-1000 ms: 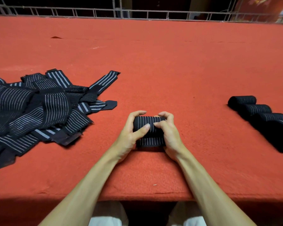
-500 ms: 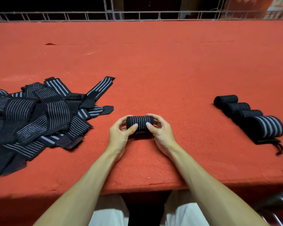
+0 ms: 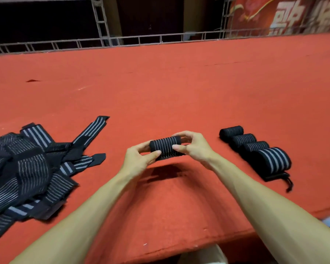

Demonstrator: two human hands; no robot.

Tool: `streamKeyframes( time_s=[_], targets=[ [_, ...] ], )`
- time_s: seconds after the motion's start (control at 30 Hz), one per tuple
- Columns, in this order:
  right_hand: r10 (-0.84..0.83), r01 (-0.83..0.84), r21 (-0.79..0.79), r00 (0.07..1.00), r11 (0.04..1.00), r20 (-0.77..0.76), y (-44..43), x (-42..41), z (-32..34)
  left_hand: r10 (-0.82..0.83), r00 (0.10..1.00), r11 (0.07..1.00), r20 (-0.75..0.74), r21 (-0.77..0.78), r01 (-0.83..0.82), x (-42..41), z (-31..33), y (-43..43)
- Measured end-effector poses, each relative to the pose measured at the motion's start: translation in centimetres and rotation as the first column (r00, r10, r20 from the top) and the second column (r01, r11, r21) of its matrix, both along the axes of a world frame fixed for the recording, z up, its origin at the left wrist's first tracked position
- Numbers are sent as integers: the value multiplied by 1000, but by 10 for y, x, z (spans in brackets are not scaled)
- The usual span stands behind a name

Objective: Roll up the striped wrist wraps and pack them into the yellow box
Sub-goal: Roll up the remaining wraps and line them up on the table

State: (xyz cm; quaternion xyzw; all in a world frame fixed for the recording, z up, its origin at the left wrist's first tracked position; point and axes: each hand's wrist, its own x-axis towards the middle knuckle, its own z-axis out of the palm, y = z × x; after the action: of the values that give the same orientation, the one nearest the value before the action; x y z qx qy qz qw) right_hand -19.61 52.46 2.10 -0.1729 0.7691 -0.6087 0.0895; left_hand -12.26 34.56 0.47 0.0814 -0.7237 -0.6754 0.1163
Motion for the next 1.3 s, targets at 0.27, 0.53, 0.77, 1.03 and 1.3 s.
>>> streamKeyframes(
  time_s=[0.27,0.53,0.77,1.03,1.3],
  targets=[
    [-305,324,146,942,935,-138,81,-103,10,-16,1000,997,16,73,15,-110,-4,70],
    [-598,603,77,797,794,-84,142,-167,-19,-24,994,991,111,136,9,-212,-43,134],
    [-604,610,122,792,783,-84,149,-174,-37,-138,981,965,139,-203,164,-242,-58,162],
    [-554,572,256,820,779,-144,132,-155,-24,-231,917,854,325,-384,352,-223,-36,146],
    [-345,363,287,932,886,-112,64,-98,-3,-236,936,790,262,-510,342,-114,2,65]
  ],
)
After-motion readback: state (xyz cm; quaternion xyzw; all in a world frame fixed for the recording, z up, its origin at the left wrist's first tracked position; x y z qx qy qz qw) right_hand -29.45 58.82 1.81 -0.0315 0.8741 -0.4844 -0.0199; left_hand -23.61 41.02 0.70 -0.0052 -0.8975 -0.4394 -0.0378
